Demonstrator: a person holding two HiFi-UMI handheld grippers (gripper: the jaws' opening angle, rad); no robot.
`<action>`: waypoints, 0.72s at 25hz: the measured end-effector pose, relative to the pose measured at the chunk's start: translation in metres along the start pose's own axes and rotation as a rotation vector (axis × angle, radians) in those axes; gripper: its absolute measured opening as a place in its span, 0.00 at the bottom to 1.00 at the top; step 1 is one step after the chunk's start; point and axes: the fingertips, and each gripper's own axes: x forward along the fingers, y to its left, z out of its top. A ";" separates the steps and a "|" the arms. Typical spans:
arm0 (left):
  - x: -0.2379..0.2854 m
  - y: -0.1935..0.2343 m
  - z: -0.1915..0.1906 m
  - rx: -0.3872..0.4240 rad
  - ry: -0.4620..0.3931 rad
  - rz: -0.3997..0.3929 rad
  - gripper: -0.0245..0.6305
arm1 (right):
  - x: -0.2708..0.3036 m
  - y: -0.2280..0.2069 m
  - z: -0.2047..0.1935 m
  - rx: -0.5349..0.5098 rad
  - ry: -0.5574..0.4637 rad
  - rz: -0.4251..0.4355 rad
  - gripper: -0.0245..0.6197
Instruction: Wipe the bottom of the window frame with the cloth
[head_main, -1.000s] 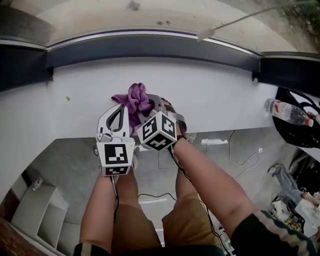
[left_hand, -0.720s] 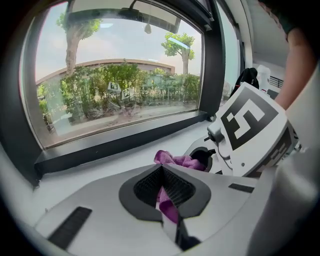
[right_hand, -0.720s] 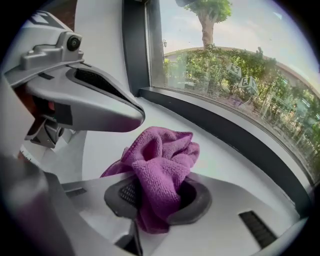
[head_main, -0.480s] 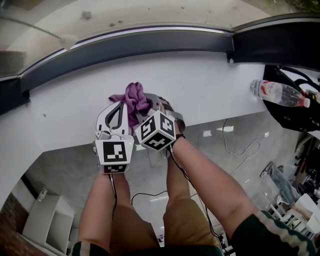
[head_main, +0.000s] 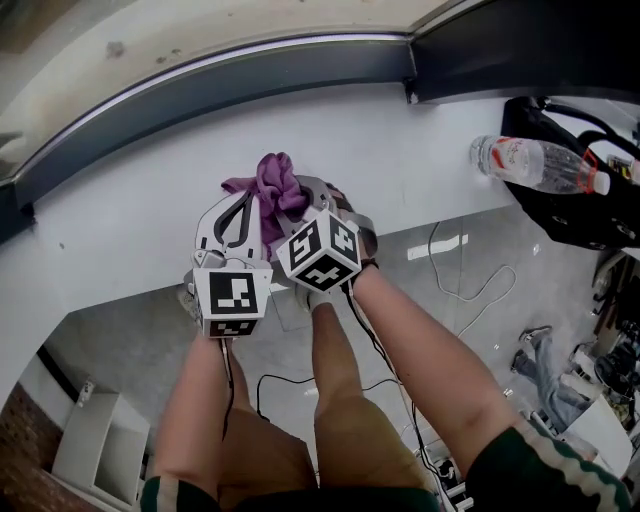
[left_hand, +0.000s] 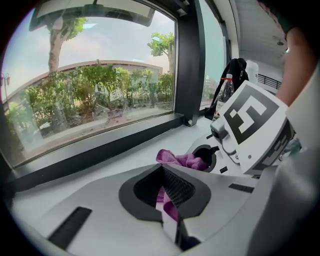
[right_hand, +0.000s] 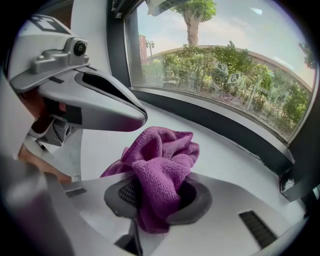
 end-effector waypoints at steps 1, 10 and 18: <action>0.004 -0.006 0.003 0.003 0.000 -0.004 0.05 | -0.004 -0.005 -0.005 0.005 -0.002 -0.003 0.21; 0.040 -0.055 0.025 0.037 0.007 -0.036 0.05 | -0.032 -0.050 -0.046 0.039 -0.011 -0.037 0.21; 0.068 -0.106 0.050 0.068 -0.003 -0.089 0.05 | -0.063 -0.091 -0.088 0.083 -0.003 -0.079 0.21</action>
